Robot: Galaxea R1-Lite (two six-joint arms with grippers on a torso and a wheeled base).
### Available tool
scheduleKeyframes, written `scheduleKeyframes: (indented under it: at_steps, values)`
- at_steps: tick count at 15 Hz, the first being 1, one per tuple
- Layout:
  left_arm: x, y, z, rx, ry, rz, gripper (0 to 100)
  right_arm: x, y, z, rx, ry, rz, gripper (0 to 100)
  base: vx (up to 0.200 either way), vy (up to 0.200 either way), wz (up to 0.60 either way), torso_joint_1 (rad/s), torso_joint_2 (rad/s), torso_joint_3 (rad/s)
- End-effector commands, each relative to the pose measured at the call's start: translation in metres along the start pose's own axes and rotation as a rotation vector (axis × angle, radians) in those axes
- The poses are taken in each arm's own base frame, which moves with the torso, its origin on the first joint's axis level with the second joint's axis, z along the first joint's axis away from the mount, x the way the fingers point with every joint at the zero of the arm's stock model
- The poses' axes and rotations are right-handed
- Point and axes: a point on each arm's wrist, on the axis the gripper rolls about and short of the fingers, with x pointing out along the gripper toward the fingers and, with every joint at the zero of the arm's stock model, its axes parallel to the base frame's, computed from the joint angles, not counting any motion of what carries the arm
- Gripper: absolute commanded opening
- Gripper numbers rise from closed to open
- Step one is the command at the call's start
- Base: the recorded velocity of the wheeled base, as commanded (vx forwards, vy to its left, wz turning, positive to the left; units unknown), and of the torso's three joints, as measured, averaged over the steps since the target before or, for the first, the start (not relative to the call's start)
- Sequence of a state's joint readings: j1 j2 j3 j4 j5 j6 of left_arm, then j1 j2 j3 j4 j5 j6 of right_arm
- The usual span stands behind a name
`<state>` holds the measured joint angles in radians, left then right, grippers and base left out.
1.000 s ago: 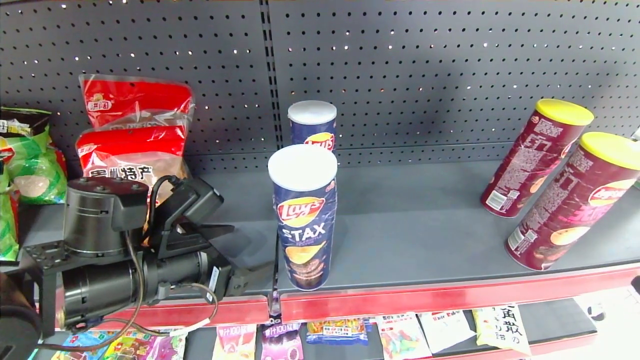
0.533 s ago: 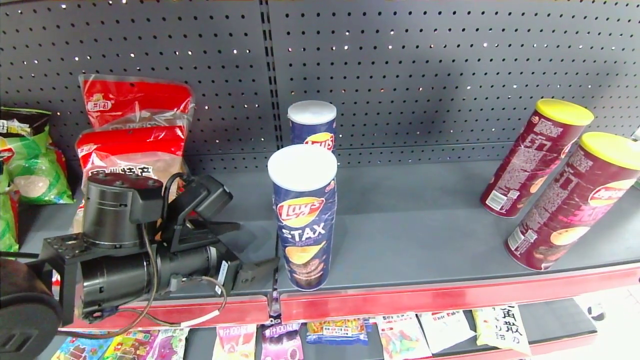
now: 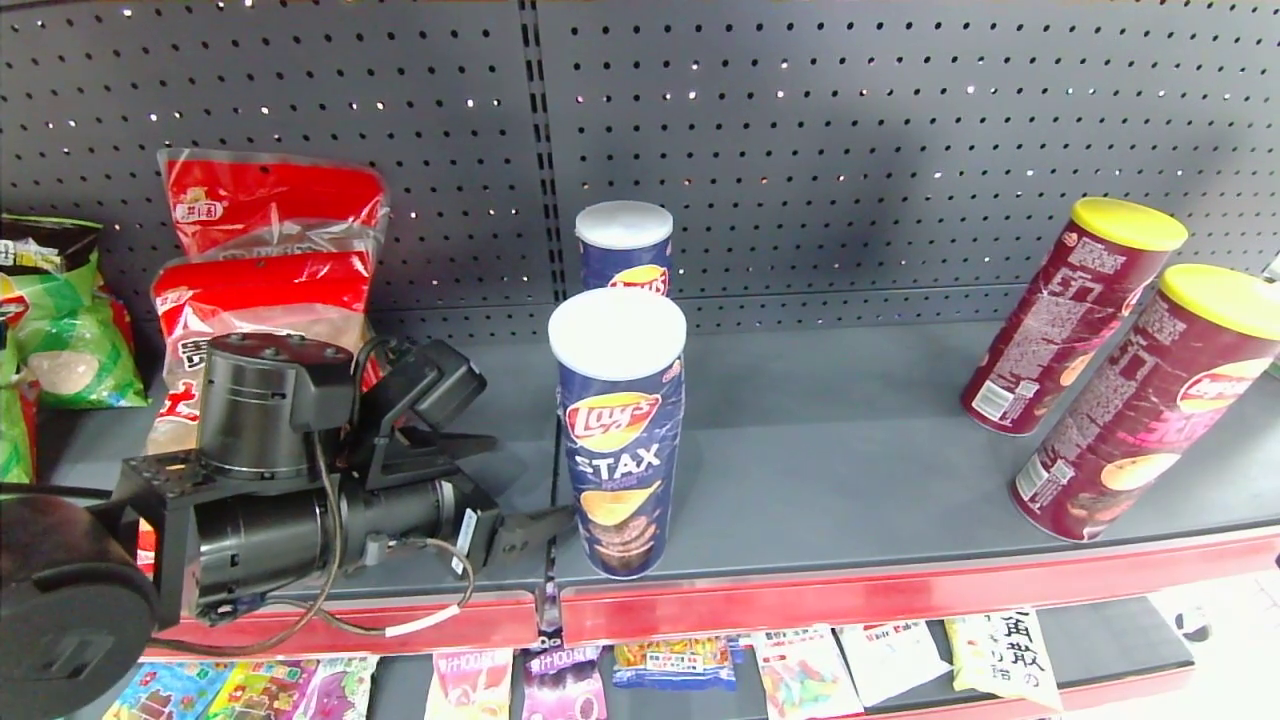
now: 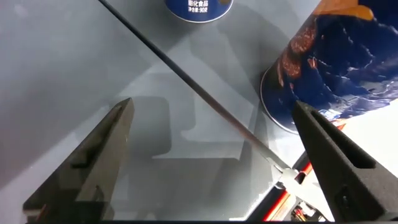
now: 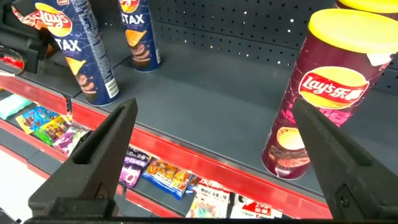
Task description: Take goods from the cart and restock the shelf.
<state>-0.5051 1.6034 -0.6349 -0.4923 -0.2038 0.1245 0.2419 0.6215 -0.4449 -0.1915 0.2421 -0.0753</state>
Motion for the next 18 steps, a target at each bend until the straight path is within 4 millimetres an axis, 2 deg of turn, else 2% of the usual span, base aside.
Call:
scheduleKeyframes:
  at_steps: [1, 8, 10, 12, 13, 15, 18]
  values:
    - [0.001, 0.000, 0.000, 0.000, 0.002, -0.003, 100, 0.001, 0.000, 0.000, 0.000, 0.005, 0.001, 100, 0.000, 0.000, 0.00, 0.000, 0.00, 0.000]
    - [0.001, 0.000, 0.001, -0.003, 0.000, 0.000, 100, 0.001, 0.000, -0.002, 0.001, 0.010, 0.001, 100, 0.000, 0.000, 0.00, 0.000, 0.00, 0.000]
    - [-0.007, 0.000, 0.001, -0.006, -0.013, 0.015, 100, 0.000, 0.000, -0.006, 0.004, 0.020, 0.002, 100, 0.000, 0.000, 0.00, 0.000, 0.00, 0.000]
    - [-0.033, -0.001, -0.001, -0.012, -0.050, 0.063, 100, -0.004, 0.002, -0.015, 0.004, 0.028, 0.000, 100, 0.000, 0.000, 0.00, 0.000, 0.00, 0.000]
    - [-0.063, -0.007, -0.011, -0.014, -0.086, 0.092, 100, -0.011, 0.004, -0.025, 0.003, 0.037, -0.006, 100, 0.000, 0.000, 0.00, 0.000, 0.00, 0.000]
    - [-0.115, -0.022, -0.040, -0.016, -0.141, 0.166, 100, -0.029, 0.010, -0.039, 0.012, 0.075, -0.027, 100, 0.000, 0.000, 0.00, 0.000, 0.00, 0.000]
    - [-0.198, -0.045, -0.098, -0.050, -0.124, 0.353, 100, -0.057, 0.019, -0.052, 0.038, 0.169, -0.144, 100, 0.000, 0.000, 0.00, 0.000, 0.00, 0.000]
